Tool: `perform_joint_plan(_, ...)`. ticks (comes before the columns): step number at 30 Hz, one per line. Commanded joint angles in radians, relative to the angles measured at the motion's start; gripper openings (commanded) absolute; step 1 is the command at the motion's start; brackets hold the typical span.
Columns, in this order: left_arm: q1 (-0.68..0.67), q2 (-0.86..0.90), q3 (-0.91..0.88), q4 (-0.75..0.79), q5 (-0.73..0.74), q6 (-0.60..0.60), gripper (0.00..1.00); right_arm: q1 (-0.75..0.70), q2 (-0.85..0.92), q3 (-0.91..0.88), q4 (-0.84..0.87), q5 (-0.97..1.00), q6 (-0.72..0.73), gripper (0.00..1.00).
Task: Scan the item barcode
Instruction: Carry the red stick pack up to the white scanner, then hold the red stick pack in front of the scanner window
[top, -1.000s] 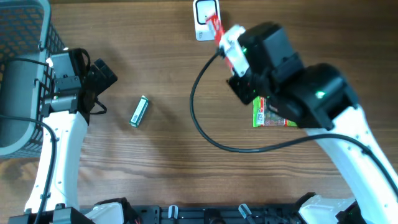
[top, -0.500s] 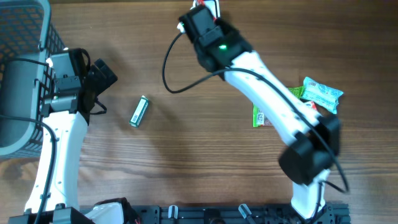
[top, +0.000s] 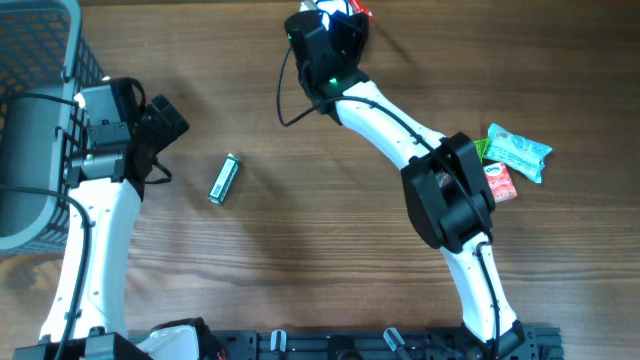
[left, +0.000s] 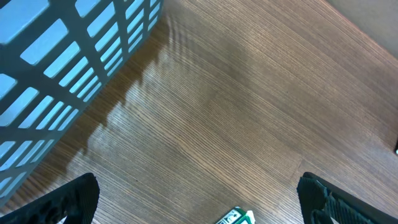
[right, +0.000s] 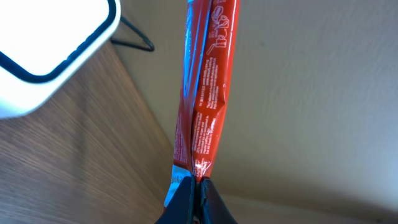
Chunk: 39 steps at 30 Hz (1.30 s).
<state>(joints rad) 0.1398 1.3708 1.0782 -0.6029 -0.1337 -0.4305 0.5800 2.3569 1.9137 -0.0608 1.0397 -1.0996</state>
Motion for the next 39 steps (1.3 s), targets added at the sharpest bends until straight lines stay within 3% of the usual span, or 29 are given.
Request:
perform_joint_plan(1, 0.003, 0.005, 0.006, 0.003, -0.01, 0.005, 1.0, -0.005, 0.058, 0.009, -0.002, 0.034, -0.039, 0.04)
perform_joint_plan(16, 0.003, 0.005, 0.006, 0.003, -0.01, 0.005, 1.0, 0.008, 0.084, 0.008, -0.352, -0.158, -0.079, 0.04)
perform_joint_plan(27, 0.003, 0.005, 0.006, 0.003, -0.01, 0.005, 1.0, 0.001, 0.047, 0.008, -0.349, -0.151, -0.1, 0.05)
perform_joint_plan(33, 0.003, 0.005, 0.006, 0.003, -0.01, 0.005, 1.0, -0.005, -0.002, 0.009, -0.191, -0.098, -0.079, 0.04)
perform_joint_plan(39, 0.003, 0.005, 0.006, 0.003, -0.01, 0.005, 1.0, -0.006, -0.092, 0.009, -0.182, -0.103, -0.078, 0.04)
